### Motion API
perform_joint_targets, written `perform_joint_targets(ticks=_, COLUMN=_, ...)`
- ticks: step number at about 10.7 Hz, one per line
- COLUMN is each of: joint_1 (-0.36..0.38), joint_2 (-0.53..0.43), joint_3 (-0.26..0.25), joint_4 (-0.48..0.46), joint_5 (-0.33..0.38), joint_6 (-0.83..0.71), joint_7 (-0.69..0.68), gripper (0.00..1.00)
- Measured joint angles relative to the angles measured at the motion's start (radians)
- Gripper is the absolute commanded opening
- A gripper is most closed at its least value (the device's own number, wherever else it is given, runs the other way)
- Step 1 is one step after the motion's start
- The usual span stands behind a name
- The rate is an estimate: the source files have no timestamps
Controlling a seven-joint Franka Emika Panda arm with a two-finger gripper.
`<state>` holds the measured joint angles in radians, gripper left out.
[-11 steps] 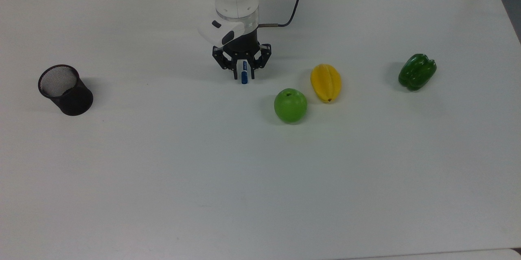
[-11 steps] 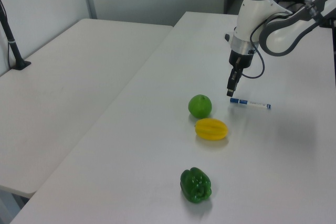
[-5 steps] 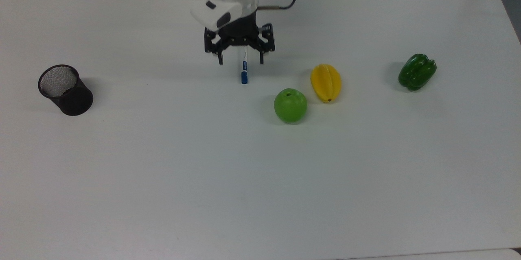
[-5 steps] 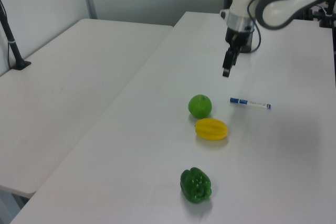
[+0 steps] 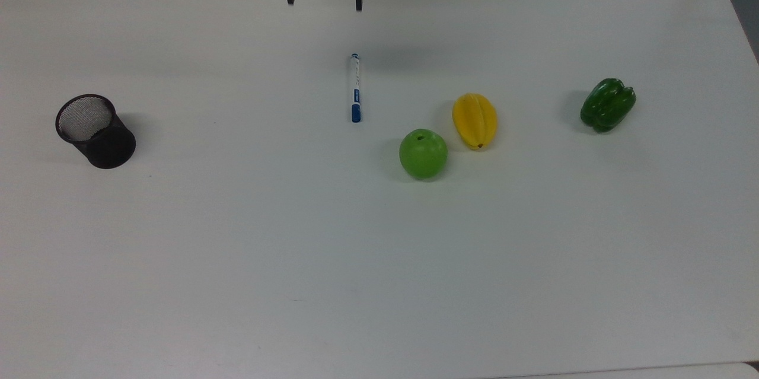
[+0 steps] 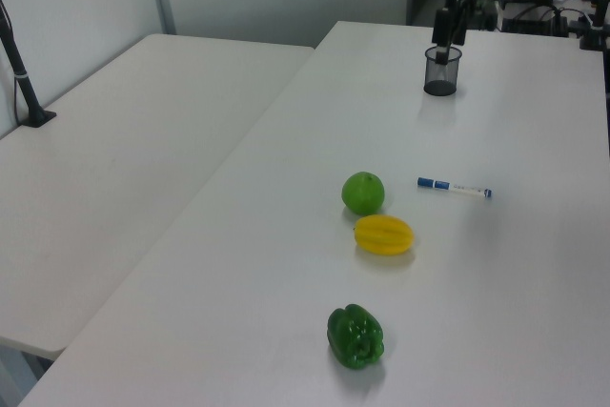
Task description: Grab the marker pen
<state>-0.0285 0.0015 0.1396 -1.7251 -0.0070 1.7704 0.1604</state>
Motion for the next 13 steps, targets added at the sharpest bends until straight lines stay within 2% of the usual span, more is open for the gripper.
perform_joint_targets(ticks=2, joint_1=-0.005, joint_2=-0.031, joint_3=0.000, joint_4=0.071, joint_5=0.000, joint_6=-0.149, joint_7=0.022, gripper=1.00)
perform_joint_targets(ticks=4, joint_1=-0.003, joint_2=-0.084, joint_3=0.000, joint_4=0.087, joint_5=0.000, joint_6=-0.210, joint_7=0.024, gripper=1.00)
perform_joint_targets(ticks=5, joint_1=0.024, joint_2=-0.108, joint_3=-0.026, joint_4=0.084, joint_5=0.000, joint_6=-0.219, joint_7=0.024, gripper=1.00)
perform_joint_targets(ticks=7, joint_1=0.117, joint_2=-0.121, joint_3=-0.136, joint_4=0.083, joint_5=0.001, joint_6=-0.220, joint_7=0.005, gripper=1.00)
perform_joint_targets(ticks=8, joint_1=0.135, joint_2=-0.118, joint_3=-0.166, joint_4=0.083, joint_5=0.003, joint_6=-0.211, joint_7=-0.041, gripper=1.00)
perform_joint_targets(ticks=13, joint_1=0.136, joint_2=-0.076, joint_3=-0.221, joint_4=0.084, joint_5=0.044, joint_6=-0.124, joint_7=-0.201, gripper=1.00)
